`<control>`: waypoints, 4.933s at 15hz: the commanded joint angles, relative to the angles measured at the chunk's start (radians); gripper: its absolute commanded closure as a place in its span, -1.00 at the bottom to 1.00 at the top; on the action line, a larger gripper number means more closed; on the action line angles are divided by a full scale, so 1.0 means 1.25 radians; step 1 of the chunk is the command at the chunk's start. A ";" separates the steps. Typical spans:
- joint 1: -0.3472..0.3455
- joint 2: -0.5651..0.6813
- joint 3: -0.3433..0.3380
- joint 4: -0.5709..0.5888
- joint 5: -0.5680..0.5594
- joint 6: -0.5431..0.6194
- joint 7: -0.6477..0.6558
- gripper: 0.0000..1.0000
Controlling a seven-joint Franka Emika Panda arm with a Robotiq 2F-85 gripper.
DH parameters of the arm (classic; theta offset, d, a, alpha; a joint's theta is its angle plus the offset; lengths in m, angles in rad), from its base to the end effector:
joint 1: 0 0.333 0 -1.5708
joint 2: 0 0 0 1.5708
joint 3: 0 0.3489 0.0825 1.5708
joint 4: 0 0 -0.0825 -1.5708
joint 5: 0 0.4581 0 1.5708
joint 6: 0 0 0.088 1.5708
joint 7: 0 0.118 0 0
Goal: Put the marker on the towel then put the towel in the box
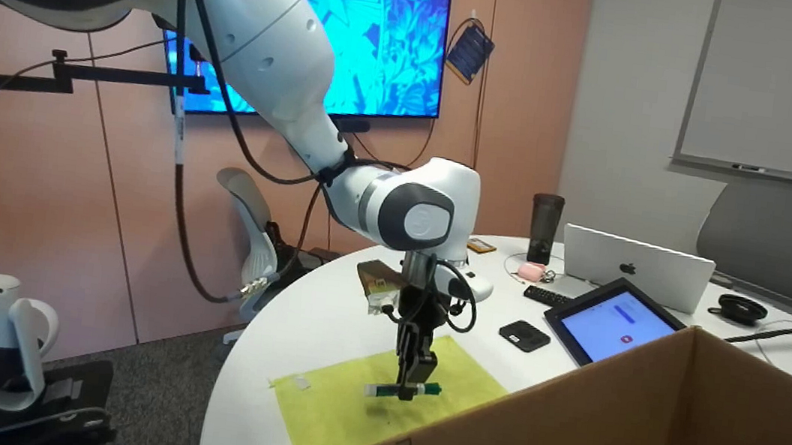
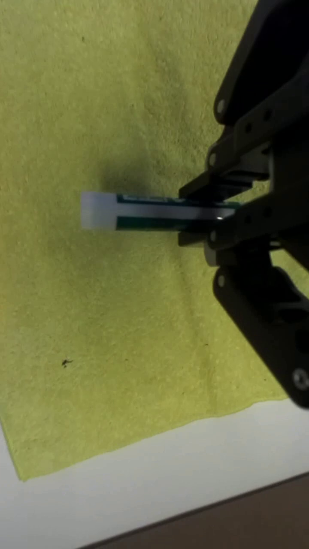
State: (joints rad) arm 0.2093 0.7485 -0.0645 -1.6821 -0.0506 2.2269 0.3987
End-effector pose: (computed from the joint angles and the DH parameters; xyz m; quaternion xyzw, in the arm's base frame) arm 0.7144 0.1047 0.1070 0.9887 -0.1023 -0.0864 0.0667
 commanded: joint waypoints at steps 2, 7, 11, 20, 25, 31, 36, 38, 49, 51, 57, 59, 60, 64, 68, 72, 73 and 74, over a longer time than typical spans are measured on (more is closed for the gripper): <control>0.009 0.055 -0.014 0.026 -0.013 0.030 0.035 0.89; 0.017 0.108 -0.020 0.049 -0.008 0.048 0.062 0.88; 0.017 0.107 -0.019 0.046 -0.005 0.054 0.073 0.88; 0.076 0.104 -0.002 0.040 -0.035 0.089 0.066 0.16; 0.118 0.114 -0.001 0.045 -0.041 0.108 0.067 -0.52; 0.120 0.110 0.001 0.033 -0.028 0.131 0.066 -0.94; 0.073 0.033 0.051 -0.038 0.026 0.206 0.016 -1.00; 0.068 0.000 0.051 -0.070 0.031 0.245 0.018 -1.00; 0.013 -0.100 0.040 -0.251 0.103 0.358 0.047 -1.00; 0.005 -0.088 0.038 -0.269 0.129 0.375 0.056 -1.00; -0.032 -0.051 0.049 -0.295 0.194 0.428 0.035 -1.00; -0.033 -0.047 0.043 -0.303 0.201 0.444 0.037 -1.00; -0.034 -0.044 0.040 -0.306 0.203 0.452 0.037 -1.00; -0.050 -0.056 0.045 -0.320 0.214 0.474 0.026 -1.00; -0.046 -0.066 0.030 -0.328 0.205 0.481 0.032 -1.00; -0.038 -0.072 0.005 -0.334 0.193 0.475 0.037 -1.00; -0.040 -0.069 0.004 -0.333 0.194 0.475 0.035 -1.00; -0.043 -0.064 0.006 -0.330 0.195 0.473 0.031 -1.00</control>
State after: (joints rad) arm 0.1532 0.6914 -0.0495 -2.0648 0.1895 2.7986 0.4527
